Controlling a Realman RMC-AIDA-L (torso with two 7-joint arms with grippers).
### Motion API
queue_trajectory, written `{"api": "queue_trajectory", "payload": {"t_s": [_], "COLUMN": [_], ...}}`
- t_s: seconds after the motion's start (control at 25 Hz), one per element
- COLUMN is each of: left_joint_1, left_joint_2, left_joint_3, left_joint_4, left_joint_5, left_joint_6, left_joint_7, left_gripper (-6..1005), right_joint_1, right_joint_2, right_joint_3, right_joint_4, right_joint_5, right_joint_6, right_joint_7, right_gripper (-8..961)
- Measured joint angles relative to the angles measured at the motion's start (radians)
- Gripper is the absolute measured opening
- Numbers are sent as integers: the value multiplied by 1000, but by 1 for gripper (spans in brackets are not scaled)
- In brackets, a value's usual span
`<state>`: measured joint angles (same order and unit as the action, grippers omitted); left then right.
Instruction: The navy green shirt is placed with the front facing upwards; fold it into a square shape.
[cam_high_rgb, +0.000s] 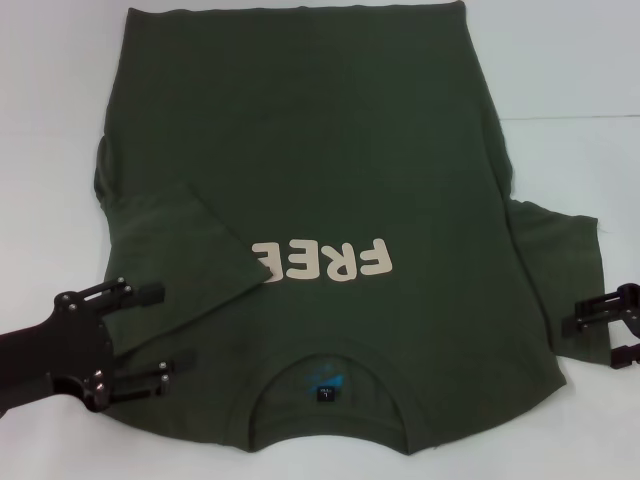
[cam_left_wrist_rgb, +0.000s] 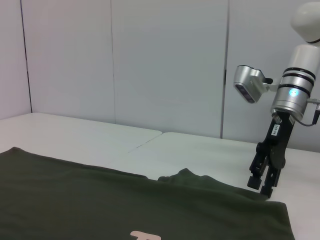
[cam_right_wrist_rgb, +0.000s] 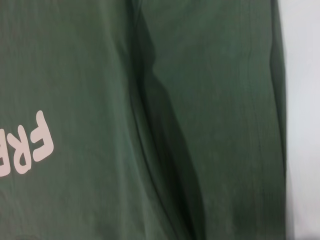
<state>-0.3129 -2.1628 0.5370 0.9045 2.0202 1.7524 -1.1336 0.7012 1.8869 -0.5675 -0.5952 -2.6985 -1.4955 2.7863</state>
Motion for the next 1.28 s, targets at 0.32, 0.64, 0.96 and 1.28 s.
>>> {"api": "queue_trajectory", "payload": {"t_s": [0.32,0.64,0.96,1.28], "left_joint_1": [0,0,0,0], "left_joint_2": [0,0,0,0], "left_joint_3": [0,0,0,0], "left_joint_4": [0,-1,-1,-1], "left_joint_5": [0,0,0,-3], "left_joint_6": [-1,-4,-4,-4], "left_joint_7": [0,0,0,0], "left_gripper": [835,834,834,834], "right_joint_1": [-3,-5,-8,-13], "right_joint_2": [3,0,0,-1], "right_joint_3": [1,2,2,1], "right_joint_4": [5,14,14,14], "right_joint_5": [26,46,48,48], "right_joint_6": [8,8,11,11], "right_joint_7": [-7,-12,-20,-18], "right_gripper": [866,864,862,778]}}
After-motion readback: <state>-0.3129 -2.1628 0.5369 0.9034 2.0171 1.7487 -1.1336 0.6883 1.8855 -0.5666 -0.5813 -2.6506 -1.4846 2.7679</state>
